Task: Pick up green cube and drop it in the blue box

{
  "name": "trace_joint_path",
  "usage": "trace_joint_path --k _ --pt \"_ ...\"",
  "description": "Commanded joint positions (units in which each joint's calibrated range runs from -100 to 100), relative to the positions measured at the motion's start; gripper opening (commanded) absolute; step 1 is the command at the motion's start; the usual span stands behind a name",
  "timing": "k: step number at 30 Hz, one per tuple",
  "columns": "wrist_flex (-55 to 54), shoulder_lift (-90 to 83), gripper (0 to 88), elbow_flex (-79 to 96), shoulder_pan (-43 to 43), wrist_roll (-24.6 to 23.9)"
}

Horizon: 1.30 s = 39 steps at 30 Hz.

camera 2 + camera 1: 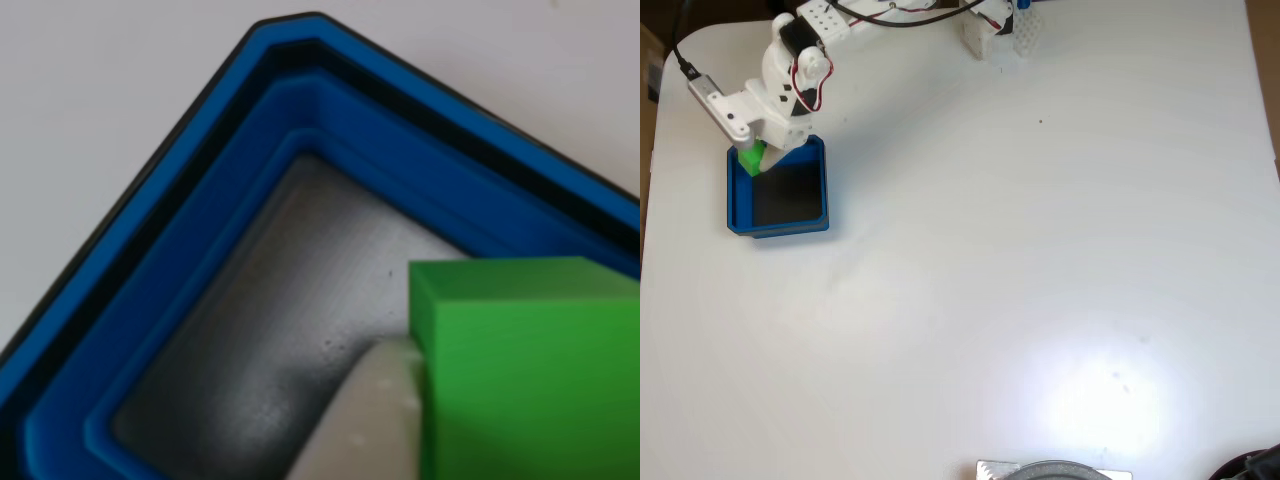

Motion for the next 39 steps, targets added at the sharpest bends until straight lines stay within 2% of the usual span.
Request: trace_joint_path --k 1,16,25,39 --pt "-1.45 -0.14 2.1 -4.01 -1.07 0.10" --pt "-1.62 0.11 2.1 -3.92 -1.83 0.05" --pt "-9.77 4.54 2.1 -3.56 -1.76 0.05" --pt "-9.36 4.62 2.2 -3.47 -1.38 0.05"
